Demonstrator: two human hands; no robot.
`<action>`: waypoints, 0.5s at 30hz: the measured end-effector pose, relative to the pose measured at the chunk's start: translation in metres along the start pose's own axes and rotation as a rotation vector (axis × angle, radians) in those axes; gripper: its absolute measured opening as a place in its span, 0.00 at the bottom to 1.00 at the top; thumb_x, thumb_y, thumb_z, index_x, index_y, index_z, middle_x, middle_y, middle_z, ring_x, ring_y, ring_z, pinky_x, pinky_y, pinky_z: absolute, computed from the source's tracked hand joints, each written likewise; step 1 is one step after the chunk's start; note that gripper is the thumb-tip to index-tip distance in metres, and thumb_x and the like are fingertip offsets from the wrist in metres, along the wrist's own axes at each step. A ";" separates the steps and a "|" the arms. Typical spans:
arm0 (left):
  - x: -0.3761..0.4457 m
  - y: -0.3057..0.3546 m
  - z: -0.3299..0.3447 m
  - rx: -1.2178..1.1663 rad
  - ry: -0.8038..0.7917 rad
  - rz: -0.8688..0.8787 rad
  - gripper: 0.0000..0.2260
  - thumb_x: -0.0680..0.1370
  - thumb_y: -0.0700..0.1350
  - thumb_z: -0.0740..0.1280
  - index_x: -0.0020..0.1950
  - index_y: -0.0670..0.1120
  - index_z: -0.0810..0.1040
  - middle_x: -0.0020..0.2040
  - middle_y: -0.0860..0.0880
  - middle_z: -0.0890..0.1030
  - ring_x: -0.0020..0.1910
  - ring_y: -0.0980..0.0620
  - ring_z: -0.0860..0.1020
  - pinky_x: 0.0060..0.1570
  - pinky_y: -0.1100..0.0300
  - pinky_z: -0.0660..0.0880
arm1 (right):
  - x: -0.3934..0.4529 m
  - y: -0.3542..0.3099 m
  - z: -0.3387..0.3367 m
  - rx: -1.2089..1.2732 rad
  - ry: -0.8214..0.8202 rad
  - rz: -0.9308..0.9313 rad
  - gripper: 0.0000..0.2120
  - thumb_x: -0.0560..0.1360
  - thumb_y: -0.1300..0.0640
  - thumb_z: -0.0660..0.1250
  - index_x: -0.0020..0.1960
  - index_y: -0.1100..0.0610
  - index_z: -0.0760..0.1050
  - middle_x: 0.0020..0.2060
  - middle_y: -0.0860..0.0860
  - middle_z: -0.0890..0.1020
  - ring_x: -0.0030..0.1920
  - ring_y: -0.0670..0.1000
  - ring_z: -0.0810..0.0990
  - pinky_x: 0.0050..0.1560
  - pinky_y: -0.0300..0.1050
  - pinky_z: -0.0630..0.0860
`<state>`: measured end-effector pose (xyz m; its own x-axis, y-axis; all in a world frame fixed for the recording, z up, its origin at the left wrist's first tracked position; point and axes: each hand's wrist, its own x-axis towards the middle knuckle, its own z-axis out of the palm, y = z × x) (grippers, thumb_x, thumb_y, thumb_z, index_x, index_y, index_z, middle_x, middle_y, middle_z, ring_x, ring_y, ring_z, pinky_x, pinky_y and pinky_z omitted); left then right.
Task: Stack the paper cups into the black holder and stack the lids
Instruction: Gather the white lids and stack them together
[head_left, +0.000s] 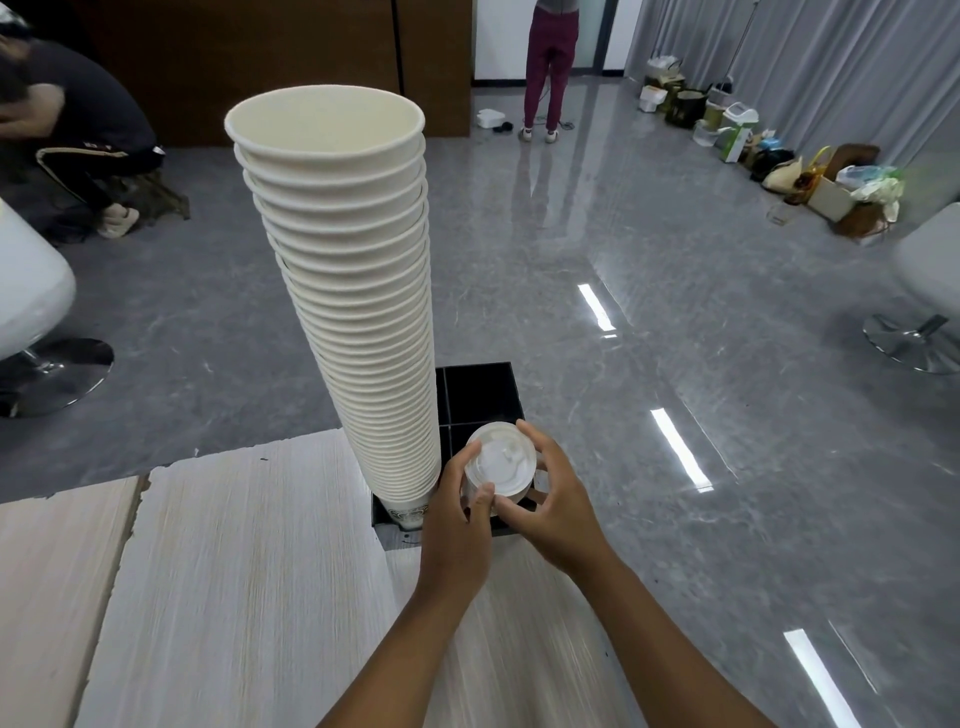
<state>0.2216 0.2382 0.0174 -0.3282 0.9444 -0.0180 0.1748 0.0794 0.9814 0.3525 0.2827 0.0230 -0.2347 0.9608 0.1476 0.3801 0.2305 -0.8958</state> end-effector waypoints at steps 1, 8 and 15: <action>0.000 0.000 0.000 -0.003 0.000 -0.001 0.22 0.84 0.38 0.64 0.75 0.54 0.71 0.73 0.56 0.75 0.73 0.58 0.72 0.74 0.49 0.72 | 0.000 0.000 0.000 0.000 -0.001 0.003 0.38 0.72 0.51 0.79 0.77 0.43 0.65 0.69 0.37 0.73 0.70 0.45 0.74 0.66 0.53 0.78; -0.004 -0.003 0.003 0.026 0.026 0.000 0.21 0.84 0.38 0.62 0.76 0.53 0.70 0.73 0.57 0.74 0.73 0.60 0.70 0.75 0.50 0.70 | -0.001 0.001 0.003 -0.002 -0.002 -0.008 0.38 0.72 0.50 0.79 0.77 0.43 0.64 0.69 0.39 0.73 0.70 0.47 0.74 0.66 0.52 0.78; -0.004 -0.002 0.007 0.018 0.021 0.006 0.23 0.84 0.38 0.64 0.77 0.54 0.69 0.73 0.59 0.74 0.74 0.61 0.71 0.74 0.49 0.72 | -0.001 0.007 0.003 -0.016 0.004 -0.012 0.41 0.70 0.50 0.80 0.77 0.43 0.63 0.70 0.40 0.73 0.70 0.48 0.74 0.66 0.54 0.78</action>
<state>0.2293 0.2364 0.0137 -0.3470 0.9378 -0.0083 0.1934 0.0802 0.9778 0.3527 0.2825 0.0154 -0.2358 0.9586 0.1596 0.3917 0.2440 -0.8871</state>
